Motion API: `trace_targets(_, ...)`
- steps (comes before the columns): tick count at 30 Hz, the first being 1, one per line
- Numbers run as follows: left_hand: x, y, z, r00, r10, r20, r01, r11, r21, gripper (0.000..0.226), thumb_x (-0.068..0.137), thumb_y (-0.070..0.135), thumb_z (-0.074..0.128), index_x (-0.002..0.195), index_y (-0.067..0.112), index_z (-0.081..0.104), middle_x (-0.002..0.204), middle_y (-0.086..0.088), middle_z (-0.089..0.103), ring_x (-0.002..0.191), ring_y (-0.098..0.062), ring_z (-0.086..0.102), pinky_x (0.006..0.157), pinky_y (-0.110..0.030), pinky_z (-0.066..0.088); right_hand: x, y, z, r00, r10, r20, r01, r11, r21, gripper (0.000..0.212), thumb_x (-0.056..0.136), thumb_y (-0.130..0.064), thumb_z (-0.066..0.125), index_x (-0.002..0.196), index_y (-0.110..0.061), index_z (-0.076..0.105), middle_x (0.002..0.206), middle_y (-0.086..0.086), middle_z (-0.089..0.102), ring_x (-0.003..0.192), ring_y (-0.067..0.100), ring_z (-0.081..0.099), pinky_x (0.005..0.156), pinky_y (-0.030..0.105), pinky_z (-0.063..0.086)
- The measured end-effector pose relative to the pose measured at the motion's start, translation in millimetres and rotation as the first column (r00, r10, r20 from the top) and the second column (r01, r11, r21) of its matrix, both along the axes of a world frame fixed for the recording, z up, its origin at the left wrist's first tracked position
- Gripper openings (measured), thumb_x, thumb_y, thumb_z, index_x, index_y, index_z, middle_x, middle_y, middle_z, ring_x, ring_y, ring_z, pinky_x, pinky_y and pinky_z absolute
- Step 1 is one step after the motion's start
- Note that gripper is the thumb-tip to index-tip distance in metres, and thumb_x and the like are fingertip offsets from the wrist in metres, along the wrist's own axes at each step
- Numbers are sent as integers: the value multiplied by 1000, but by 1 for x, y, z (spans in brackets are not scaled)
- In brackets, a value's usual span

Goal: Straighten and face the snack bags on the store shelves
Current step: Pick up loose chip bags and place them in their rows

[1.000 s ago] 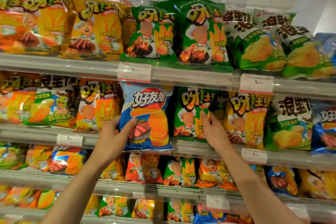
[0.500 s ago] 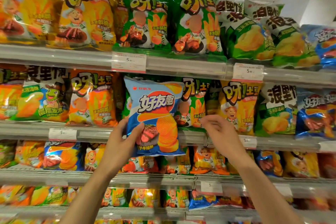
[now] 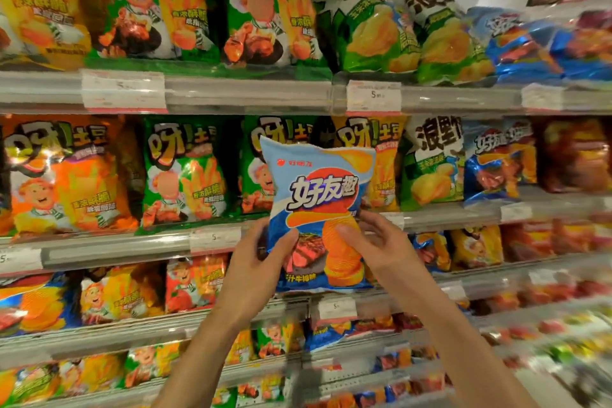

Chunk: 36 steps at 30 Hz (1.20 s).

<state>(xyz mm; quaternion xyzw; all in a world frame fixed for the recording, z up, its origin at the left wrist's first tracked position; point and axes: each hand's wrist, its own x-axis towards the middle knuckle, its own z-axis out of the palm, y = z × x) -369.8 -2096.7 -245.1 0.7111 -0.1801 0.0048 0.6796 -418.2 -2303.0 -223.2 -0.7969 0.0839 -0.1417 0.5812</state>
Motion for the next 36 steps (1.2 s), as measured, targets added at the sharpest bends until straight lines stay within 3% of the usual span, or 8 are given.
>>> trace_targets(8,-7,-114,1,998,14,57,-17,999,48,35,90,44,63,121,30,65,109,19,75,102,-1,70,90,-28,57,-19,-111,6,997,-27,75,24,998,50,64,71,-55,74,127,-31,58,117,-13,67,107,6,65,86,25,55)
trace_targets(13,-17,-220,3,998,6,56,-9,999,43,46,90,50,62,132,34,59,116,20,72,108,1,68,93,-25,54,-26,-216,6,995,13,97,-15,1000,19,25,85,-46,72,100,-50,52,110,-26,61,98,-8,60,67,7,49)
trace_targets(17,-29,-304,5,1000,20,24,-21,999,35,35,87,48,63,119,35,63,107,21,73,101,7,67,83,-14,53,-34,-300,4,995,17,98,-19,1000,17,24,87,-47,71,107,-44,57,115,-16,66,100,-5,63,71,14,51)
trace_targets(19,-34,-338,4,1000,18,23,-19,999,48,39,84,54,62,118,36,63,107,20,74,101,4,68,87,-18,54,-38,-336,0,995,24,93,-26,999,26,24,87,-50,71,107,-45,59,114,-13,68,101,-1,65,72,15,52)
trace_targets(23,-43,-385,2,1000,-2,24,0,997,80,42,88,53,60,122,28,64,108,15,74,103,-4,70,92,-32,56,-40,-389,-9,997,34,75,-36,999,30,56,82,-60,68,129,-32,57,125,-13,65,111,6,64,77,18,52)
trace_targets(26,-47,-408,6,999,0,38,-4,993,115,42,88,57,59,124,36,62,110,24,71,104,3,67,90,-24,54,-43,-419,-9,997,29,73,-31,999,36,34,86,-51,67,116,-38,57,116,-20,65,99,-7,62,67,9,51)
trace_targets(30,-45,-422,14,991,101,89,-114,983,146,42,88,57,55,125,39,60,114,25,65,102,13,60,79,-4,45,-47,-460,-8,994,2,105,-8,999,51,18,92,-41,67,109,-39,66,103,-16,76,90,-1,71,73,18,58)
trace_targets(36,-13,-438,19,932,229,282,-306,914,267,38,97,37,65,133,30,56,128,14,58,115,-1,56,91,-19,50,-32,-520,-4,988,-82,133,74,995,66,39,81,-57,66,111,-33,70,98,-11,77,93,10,72,78,30,57)
